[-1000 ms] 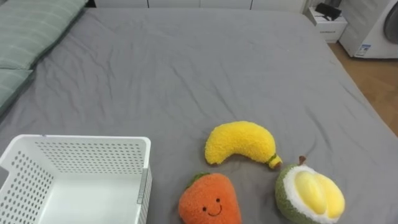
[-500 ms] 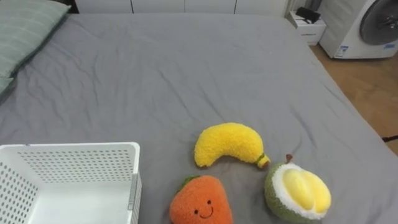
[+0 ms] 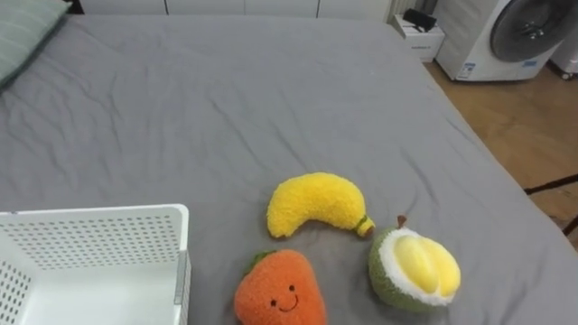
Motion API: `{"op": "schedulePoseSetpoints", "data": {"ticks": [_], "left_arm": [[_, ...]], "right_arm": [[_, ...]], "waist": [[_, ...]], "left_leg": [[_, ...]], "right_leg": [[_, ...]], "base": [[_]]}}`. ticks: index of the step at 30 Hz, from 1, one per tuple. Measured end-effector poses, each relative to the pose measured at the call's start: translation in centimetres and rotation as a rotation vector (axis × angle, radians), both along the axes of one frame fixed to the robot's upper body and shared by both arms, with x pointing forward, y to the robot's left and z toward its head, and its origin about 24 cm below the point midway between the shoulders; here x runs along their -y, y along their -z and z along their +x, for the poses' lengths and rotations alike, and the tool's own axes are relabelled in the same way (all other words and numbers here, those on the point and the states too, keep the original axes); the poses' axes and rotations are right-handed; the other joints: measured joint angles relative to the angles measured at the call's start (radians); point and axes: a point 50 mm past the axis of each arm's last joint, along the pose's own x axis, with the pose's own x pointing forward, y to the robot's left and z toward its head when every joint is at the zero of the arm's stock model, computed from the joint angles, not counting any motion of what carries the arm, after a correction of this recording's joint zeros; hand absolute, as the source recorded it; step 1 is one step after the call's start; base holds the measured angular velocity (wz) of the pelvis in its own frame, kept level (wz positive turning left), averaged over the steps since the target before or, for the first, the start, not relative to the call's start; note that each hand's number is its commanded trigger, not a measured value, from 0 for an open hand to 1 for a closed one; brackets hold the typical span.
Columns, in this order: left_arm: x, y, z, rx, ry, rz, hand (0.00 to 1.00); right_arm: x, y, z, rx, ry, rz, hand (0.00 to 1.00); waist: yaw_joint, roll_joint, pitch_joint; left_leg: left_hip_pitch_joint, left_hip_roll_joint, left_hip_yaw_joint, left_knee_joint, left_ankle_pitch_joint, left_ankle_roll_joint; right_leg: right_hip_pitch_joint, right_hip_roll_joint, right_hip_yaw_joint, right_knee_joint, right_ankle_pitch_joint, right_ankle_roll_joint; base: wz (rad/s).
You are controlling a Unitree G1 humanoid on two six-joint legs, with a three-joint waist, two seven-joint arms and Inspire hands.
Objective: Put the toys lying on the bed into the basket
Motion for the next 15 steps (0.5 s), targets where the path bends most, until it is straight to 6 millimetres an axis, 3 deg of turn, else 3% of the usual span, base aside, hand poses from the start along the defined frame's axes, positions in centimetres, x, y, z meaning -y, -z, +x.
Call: {"op": "schedulePoseSetpoints", "data": {"ticks": [4,8,12,15], "left_arm": [[-0.1,0.0,0.2,0.002,0.014,0.002,0.0],[0.0,0.0,0.4,0.003,0.03,0.008,0.0],[0.0,-0.1,0.7,0.007,0.05,0.013,0.0],[0.2,-0.1,0.9,0.005,0.073,0.019,0.0]], "right_arm": [[0.2,-3.0,4.0,0.092,-0.158,-0.174,0.0],[-0.2,-6.2,6.9,0.208,-0.255,-0.307,0.0],[-0.6,-8.8,8.6,0.309,-0.287,-0.406,0.0],[-1.5,-9.6,9.4,0.331,-0.351,-0.459,0.0]], "waist": [[0.003,0.0,-0.0021],[0.004,0.002,0.0036],[0.019,0.0,0.0031],[0.028,0.0,0.0029]], "left_leg": [[-0.01,0.002,0.009,-0.001,0.001,-0.001],[-0.011,0.002,0.01,-0.005,0.001,-0.001],[-0.01,0.002,0.008,-0.005,0.001,-0.001],[-0.011,0.002,0.008,-0.003,0.001,-0.001]], "right_leg": [[-0.013,0.003,0.006,0.005,0.002,-0.002],[-0.013,0.003,0.007,0.004,0.001,-0.001],[-0.01,0.003,0.006,0.003,0.001,-0.001],[-0.011,0.003,0.006,0.004,0.001,-0.001]], "base": [[-0.02],[0.0],[0.0],[0.0]]}}
